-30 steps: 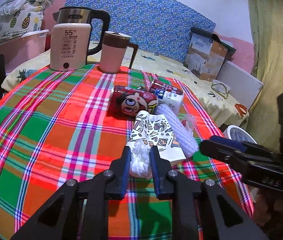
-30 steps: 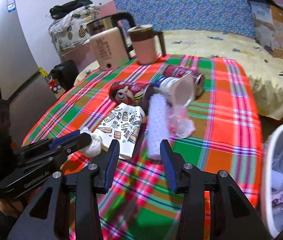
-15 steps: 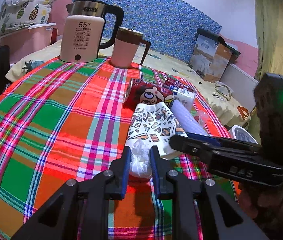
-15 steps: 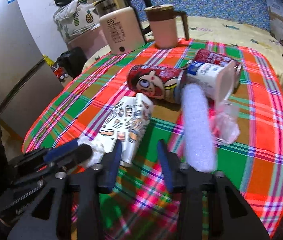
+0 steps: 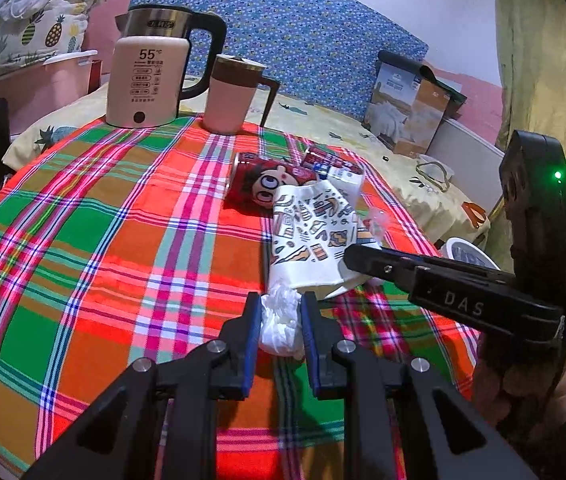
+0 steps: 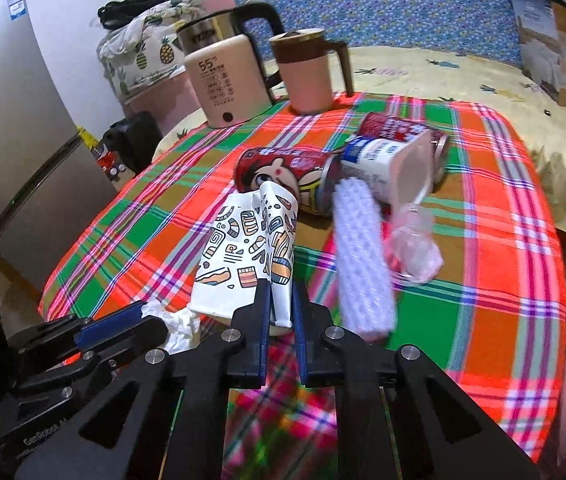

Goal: Collect trash
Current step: 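Carry the paper cup and plastic wrap over the white bin and release both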

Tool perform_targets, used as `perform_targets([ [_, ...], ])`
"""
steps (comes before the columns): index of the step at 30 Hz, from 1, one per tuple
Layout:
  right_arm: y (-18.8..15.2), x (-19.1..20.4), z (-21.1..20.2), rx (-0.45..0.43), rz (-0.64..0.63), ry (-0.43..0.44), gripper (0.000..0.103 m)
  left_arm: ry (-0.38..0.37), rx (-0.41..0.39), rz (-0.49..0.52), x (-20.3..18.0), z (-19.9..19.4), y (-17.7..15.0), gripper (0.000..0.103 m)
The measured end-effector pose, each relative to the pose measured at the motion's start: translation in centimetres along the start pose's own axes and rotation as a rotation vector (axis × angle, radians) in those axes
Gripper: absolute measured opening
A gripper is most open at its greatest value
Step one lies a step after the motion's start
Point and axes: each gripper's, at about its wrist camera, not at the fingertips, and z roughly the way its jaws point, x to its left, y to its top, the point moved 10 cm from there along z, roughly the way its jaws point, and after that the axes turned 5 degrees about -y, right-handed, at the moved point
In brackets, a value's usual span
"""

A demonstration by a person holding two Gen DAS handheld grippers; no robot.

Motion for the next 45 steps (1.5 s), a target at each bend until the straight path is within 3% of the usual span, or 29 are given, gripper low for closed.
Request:
perform_targets([
  [18, -1.4, -5.6, -6.5, -0.103, 0.120, -0.077, 0.012, -0.004, 0.008, 0.055, -4.3, -1.0, -0.1, 0.020],
  [45, -5.6, -17.7, -14.1, -0.193, 0.305, -0.292, 0.013, -0.164, 0.080, 0.248, -19.5, 4.6, 0.6, 0.020],
])
